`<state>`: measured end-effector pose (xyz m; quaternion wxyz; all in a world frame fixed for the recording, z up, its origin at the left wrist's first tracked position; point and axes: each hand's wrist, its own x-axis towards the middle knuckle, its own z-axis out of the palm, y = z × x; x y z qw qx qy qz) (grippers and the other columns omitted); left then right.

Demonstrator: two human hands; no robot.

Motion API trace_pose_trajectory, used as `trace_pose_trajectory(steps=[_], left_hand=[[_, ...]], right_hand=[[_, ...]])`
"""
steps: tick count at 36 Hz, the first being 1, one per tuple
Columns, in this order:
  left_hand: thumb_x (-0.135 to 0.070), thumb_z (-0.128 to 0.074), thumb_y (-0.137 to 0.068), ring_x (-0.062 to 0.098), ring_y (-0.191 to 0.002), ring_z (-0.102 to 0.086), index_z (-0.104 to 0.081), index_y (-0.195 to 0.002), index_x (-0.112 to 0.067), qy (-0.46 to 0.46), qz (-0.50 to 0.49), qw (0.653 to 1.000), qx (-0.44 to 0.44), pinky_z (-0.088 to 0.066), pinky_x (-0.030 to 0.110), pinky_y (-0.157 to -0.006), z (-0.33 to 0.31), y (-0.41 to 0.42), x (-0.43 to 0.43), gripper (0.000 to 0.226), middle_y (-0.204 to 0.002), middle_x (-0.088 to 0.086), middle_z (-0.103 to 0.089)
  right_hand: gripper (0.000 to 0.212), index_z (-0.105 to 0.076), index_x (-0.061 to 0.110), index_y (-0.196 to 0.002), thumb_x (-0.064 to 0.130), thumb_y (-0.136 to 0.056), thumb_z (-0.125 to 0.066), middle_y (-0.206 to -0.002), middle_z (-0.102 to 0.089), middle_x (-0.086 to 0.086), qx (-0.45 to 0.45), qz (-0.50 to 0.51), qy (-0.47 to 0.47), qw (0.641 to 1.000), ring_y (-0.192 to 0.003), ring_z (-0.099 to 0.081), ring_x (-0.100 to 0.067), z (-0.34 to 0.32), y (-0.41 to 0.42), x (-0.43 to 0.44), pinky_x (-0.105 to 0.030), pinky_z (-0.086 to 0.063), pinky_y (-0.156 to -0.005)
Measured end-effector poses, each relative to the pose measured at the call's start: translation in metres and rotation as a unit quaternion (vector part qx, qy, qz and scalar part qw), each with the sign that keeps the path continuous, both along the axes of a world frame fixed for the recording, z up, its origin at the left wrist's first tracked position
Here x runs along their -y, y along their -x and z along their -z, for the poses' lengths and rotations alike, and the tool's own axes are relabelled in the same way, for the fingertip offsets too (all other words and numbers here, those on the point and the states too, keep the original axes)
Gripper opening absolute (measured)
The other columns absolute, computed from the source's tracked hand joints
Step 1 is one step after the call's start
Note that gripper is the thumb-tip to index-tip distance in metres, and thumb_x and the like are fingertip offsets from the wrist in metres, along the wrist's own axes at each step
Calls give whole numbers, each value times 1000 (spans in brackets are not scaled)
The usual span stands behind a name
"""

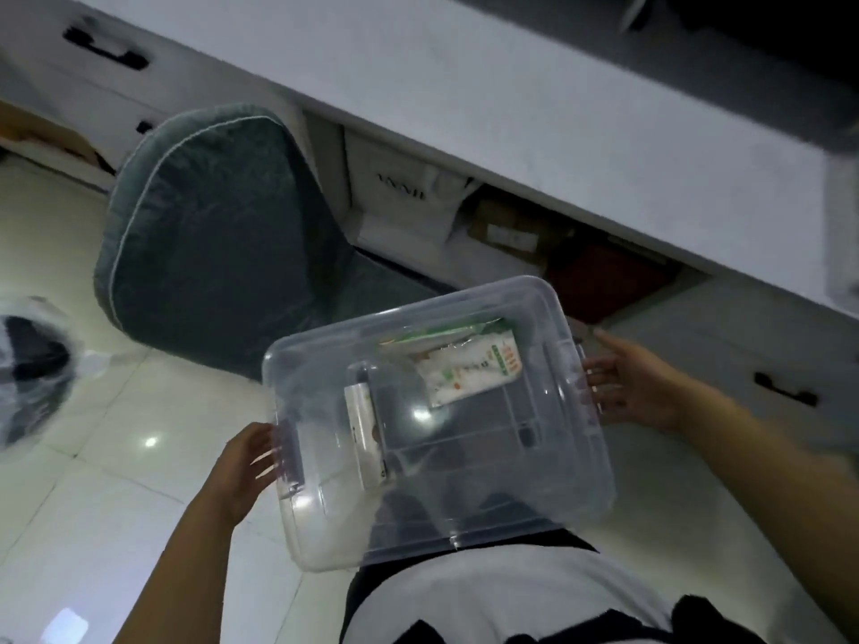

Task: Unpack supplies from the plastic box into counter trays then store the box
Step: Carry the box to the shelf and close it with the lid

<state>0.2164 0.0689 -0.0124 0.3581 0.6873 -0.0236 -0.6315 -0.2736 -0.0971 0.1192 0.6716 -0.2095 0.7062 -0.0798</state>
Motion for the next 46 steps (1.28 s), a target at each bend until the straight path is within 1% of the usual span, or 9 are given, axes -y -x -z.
trace_pose_trajectory(steps=[8, 12, 16, 20, 27, 30, 34, 40, 46], left_hand=[[-34, -52, -95, 26, -78, -55, -64, -94, -17, 18, 198, 980, 25, -44, 38, -71, -44, 81, 61, 21, -89, 10, -57], [-31, -50, -97, 26, -78, -55, -63, -98, -22, 30, 268, 962, 52, -45, 37, -73, -68, 159, 83, 16, -88, 13, -57], [-28, -52, -96, 25, -73, -57, -62, -98, -17, 49, 363, 925, 103, -45, 35, -67, -93, 256, 91, 15, -85, 14, -59], [-31, -54, -94, 16, -52, -52, -62, -91, -14, 50, 443, 884, 138, -39, 30, -55, -118, 366, 89, 20, -70, 7, -55], [-28, -54, -96, 20, -61, -47, -60, -89, -12, 100, 547, 819, 143, -38, 31, -59, -154, 564, 65, 18, -72, 7, -51], [-29, -55, -95, 22, -68, -50, -60, -99, -10, 118, 602, 775, 151, -39, 32, -64, -165, 638, 52, 20, -79, 9, -55], [-32, -55, -93, 22, -72, -56, -61, -88, -14, 133, 658, 724, 160, -44, 31, -68, -175, 731, 37, 19, -83, 8, -60], [-30, -59, -90, 20, -72, -63, -64, -92, -19, 158, 776, 587, 170, -49, 32, -65, -177, 878, 20, 13, -83, 7, -65], [-27, -60, -91, 18, -46, -62, -64, -88, -16, 188, 854, 452, 179, -38, 26, -61, -162, 1030, -6, 12, -58, 6, -68]], right_hand=[[65, -74, 7, -97, 68, -80, -57, -84, -73, -13, -14, 133, 42, 990, -77, -72, -30, -24, 111, -141, -45, -59, -70], [69, -74, 6, -103, 68, -78, -58, -96, -74, -19, 15, 222, 68, 973, -90, -72, -36, -20, 173, -219, -49, -59, -77], [62, -70, 7, -106, 63, -85, -53, -90, -69, -14, 33, 334, 71, 939, -85, -66, -31, -19, 229, -305, -42, -56, -74], [55, -68, 10, -111, 58, -88, -51, -92, -59, -11, 40, 438, 97, 893, -84, -59, -29, -23, 280, -390, -37, -52, -71], [48, -69, 12, -102, 56, -86, -57, -93, -64, -15, -35, 528, 152, 835, -86, -64, -32, -37, 347, -513, -41, -59, -68], [43, -69, 15, -99, 55, -86, -59, -94, -60, -14, -25, 584, 172, 793, -87, -62, -33, -41, 358, -565, -46, -58, -75], [42, -68, 18, -103, 55, -85, -61, -90, -59, -11, -22, 667, 177, 724, -85, -60, -30, -38, 364, -619, -49, -54, -82], [39, -68, 19, -98, 54, -85, -61, -80, -62, -4, -35, 762, 153, 629, -75, -62, -26, -31, 363, -657, -40, -57, -72], [36, -72, 21, -88, 55, -81, -64, -76, -59, -5, -61, 820, 133, 554, -70, -62, -26, -33, 369, -654, -36, -56, -65]])
